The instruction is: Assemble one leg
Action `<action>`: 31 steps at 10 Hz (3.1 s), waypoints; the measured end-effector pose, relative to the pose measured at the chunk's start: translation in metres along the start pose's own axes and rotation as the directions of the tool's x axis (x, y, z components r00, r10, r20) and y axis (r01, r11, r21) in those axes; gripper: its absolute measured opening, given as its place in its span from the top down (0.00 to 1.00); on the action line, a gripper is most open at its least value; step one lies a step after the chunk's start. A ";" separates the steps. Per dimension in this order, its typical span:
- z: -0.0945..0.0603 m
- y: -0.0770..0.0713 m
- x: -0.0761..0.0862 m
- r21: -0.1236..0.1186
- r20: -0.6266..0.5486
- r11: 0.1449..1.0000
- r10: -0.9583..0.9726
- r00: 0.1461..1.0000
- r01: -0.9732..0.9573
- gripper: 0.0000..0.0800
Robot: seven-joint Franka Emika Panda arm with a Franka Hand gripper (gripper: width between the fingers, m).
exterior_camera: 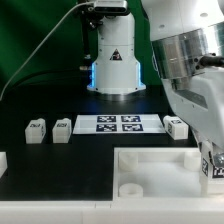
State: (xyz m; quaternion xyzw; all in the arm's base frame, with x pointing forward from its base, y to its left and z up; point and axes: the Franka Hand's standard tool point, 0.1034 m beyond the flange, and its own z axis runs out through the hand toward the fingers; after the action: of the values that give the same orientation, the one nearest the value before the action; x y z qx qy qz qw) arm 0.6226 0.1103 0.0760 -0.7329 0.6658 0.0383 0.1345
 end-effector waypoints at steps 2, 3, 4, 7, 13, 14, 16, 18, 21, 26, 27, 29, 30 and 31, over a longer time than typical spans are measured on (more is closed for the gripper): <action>0.001 0.000 0.000 -0.001 0.000 0.999 -0.047 0.999 0.047 0.50; 0.001 0.000 0.000 -0.001 0.000 0.999 -0.048 0.999 0.048 0.28; 0.001 0.001 0.001 -0.007 -0.004 0.993 -0.119 0.993 0.119 0.28; 0.001 0.001 -0.002 -0.064 -0.015 0.749 -0.661 0.750 0.659 0.19; -0.004 -0.003 -0.005 -0.161 0.096 -0.017 -0.995 -0.002 0.987 0.19; -0.003 -0.003 -0.005 -0.158 0.090 0.015 -0.996 0.030 0.987 0.19; -0.003 -0.003 -0.005 -0.162 0.082 0.065 -0.994 0.079 0.985 0.35; -0.003 -0.002 -0.004 -0.173 0.053 0.236 -0.967 0.249 0.956 0.57; -0.004 -0.003 -0.002 -0.164 -0.007 0.570 -0.817 0.577 0.805 0.63; -0.004 -0.002 0.002 -0.087 -0.051 0.992 -0.093 0.994 0.089 0.63; -0.003 -0.001 -0.001 -0.083 -0.058 0.997 -0.004 0.998 0.000 0.63; -0.002 -0.001 -0.003 -0.085 -0.056 0.996 -0.023 0.998 0.018 0.63; -0.002 -0.001 -0.003 -0.087 -0.053 0.995 -0.053 0.997 0.048 0.51; -0.001 -0.001 -0.004 -0.087 -0.053 0.995 -0.053 0.997 0.048 0.33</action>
Offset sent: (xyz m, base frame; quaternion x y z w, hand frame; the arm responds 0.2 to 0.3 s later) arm 0.0000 0.0000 0.0000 0.0000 0.0000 0.0000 1.0000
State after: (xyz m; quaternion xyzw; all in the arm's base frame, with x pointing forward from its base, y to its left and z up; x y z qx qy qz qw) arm 0.6230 0.1137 0.0784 -0.7554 0.6482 0.0430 0.0853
